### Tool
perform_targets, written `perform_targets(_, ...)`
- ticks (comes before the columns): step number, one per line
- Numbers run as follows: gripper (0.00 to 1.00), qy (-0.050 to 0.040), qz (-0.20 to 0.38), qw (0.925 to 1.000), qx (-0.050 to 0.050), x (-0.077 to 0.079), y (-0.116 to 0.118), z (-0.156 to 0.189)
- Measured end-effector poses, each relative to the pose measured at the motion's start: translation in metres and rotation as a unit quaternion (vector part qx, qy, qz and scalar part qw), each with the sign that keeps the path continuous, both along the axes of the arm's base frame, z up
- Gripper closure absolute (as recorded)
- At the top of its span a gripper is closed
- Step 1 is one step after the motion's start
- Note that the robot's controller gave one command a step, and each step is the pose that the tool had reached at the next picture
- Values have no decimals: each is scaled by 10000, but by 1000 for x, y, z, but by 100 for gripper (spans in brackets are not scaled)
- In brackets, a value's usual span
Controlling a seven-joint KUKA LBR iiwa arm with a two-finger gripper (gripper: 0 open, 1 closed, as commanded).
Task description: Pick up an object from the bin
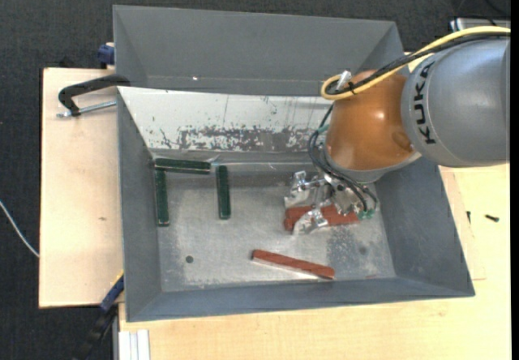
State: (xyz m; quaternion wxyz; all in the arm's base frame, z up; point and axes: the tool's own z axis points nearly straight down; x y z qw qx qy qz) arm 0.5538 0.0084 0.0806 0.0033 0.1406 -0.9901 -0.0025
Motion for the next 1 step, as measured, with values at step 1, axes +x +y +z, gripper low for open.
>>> perform_targets(1,100,-13,-2,10000,0,0,0,0)
